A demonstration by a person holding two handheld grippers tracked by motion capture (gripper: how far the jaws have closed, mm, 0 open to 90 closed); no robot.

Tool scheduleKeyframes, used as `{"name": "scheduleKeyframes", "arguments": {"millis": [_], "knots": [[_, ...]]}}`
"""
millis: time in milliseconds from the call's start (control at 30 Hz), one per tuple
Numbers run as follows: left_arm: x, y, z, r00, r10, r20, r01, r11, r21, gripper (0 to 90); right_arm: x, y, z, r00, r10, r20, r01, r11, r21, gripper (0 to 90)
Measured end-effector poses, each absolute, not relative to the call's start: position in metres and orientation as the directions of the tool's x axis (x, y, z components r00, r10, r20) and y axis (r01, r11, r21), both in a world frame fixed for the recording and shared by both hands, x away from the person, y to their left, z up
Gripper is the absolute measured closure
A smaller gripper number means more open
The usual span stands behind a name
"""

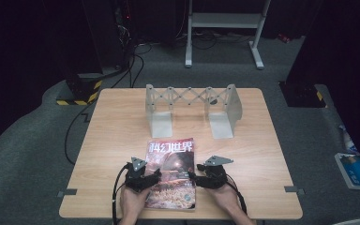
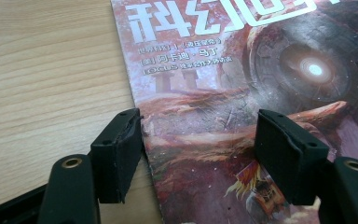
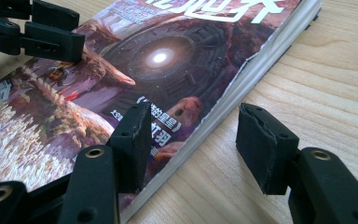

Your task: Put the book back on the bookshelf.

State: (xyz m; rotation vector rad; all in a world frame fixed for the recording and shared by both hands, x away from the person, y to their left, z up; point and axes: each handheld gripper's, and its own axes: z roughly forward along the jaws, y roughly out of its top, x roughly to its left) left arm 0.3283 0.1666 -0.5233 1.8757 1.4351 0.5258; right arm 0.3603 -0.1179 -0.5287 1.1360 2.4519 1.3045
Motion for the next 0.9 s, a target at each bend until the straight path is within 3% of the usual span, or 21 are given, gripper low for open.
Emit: {"name": "scheduleKeyframes", "arguments": {"millis": [900], "knots": [[0.339, 0.124, -0.521, 0.388, 0.917, -0.093, 0.655, -0.204, 0.728, 31.9, 0.361, -0.153, -0.529, -0.651, 0.736, 0.184, 0.564, 0.307, 0.767, 47.1]]}}
